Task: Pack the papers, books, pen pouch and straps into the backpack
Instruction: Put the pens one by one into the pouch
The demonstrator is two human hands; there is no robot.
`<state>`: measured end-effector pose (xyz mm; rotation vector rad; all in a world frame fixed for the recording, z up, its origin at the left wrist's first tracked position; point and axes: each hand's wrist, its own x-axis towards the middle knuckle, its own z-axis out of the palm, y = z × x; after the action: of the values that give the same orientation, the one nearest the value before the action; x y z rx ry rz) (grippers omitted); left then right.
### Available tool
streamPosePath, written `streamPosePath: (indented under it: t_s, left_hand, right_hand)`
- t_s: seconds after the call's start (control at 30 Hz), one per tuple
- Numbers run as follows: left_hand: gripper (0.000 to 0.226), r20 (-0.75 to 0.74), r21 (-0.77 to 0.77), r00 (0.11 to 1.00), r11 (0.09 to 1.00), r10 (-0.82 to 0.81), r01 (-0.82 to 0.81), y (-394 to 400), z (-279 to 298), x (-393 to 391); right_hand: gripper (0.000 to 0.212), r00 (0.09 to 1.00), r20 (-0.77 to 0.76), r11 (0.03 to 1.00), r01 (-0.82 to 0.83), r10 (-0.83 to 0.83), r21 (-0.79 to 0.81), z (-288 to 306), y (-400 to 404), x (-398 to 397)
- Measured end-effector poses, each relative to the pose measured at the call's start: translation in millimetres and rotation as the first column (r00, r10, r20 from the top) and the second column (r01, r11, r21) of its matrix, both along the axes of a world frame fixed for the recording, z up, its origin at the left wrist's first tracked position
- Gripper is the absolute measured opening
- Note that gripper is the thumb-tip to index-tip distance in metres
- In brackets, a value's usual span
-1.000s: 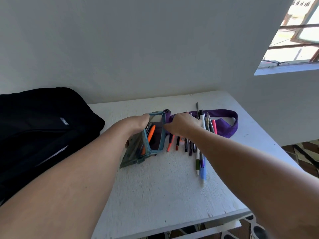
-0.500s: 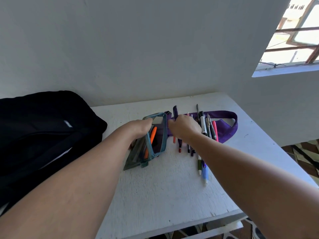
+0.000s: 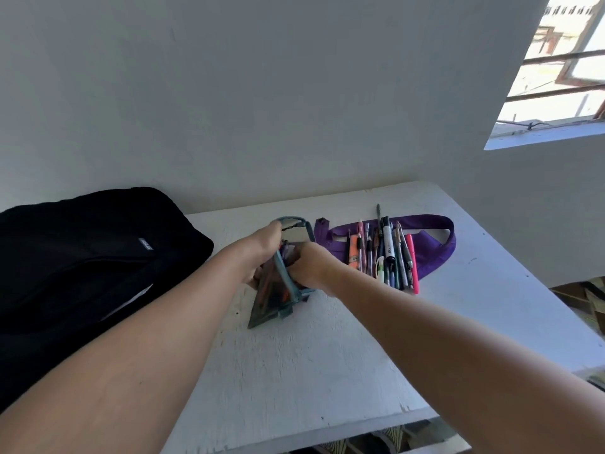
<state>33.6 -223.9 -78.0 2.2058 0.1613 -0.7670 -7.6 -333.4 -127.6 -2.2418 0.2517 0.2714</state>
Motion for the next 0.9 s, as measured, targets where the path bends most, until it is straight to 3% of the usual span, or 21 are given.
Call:
streamPosePath:
  t_s: [0.07, 0.13, 0.2, 0.3, 0.4, 0.53, 0.67, 0.9]
  left_hand:
    - [0.067, -0.005, 0.042, 1.0, 0.999, 0.006, -0.006, -2.1, 0.8, -0.7]
    - [0.061, 0.038, 0.06, 0.999, 0.998, -0.029, 0.027, -7.9, 5.6, -5.2]
    - [0.052, 0.056, 0.072, 0.997, 0.996, -0.056, 0.052, -15.2, 7.3, -12.3]
    - [0.062, 0.074, 0.1, 0.99, 0.988, -0.124, 0.116, -24.0, -2.4, -11.0]
    - [0.061, 0.086, 0.115, 0.982, 0.981, -0.167, 0.156, -26.4, -10.3, -3.1]
    - [0.053, 0.069, 0.115, 0.975, 0.972, -0.213, 0.205, -30.5, -10.8, -0.1]
    - [0.061, 0.064, 0.158, 0.973, 0.965, -0.222, 0.21, -29.7, -13.9, 2.2]
    - [0.07, 0.005, 0.172, 0.976, 0.962, -0.218, 0.214, -19.8, -16.5, 3.5]
  right_hand:
    - [0.037, 0.999, 0.024, 0.994, -0.042, 0.044, -0.105, 7.1, -2.4, 1.3]
    - [0.047, 0.997, 0.079, 0.998, -0.016, 0.021, -0.069, 14.9, -13.2, 1.1]
    - [0.034, 0.988, 0.151, 0.992, 0.036, -0.018, -0.123, 23.4, -29.4, -2.8]
    - [0.023, 0.964, 0.221, 0.954, 0.199, -0.149, -0.226, 27.3, -65.8, -10.0]
    - [0.027, 0.96, 0.192, 0.894, 0.264, -0.206, -0.362, 22.8, -94.6, -16.4]
    - [0.027, 0.98, 0.121, 0.812, 0.201, -0.161, -0.547, 11.7, -100.9, -22.2]
    - [0.023, 0.986, 0.091, 0.744, 0.167, -0.142, -0.647, 9.2, -93.7, -22.8]
    - [0.05, 0.994, 0.037, 0.691, 0.097, -0.102, -0.716, 5.9, -81.9, -14.5]
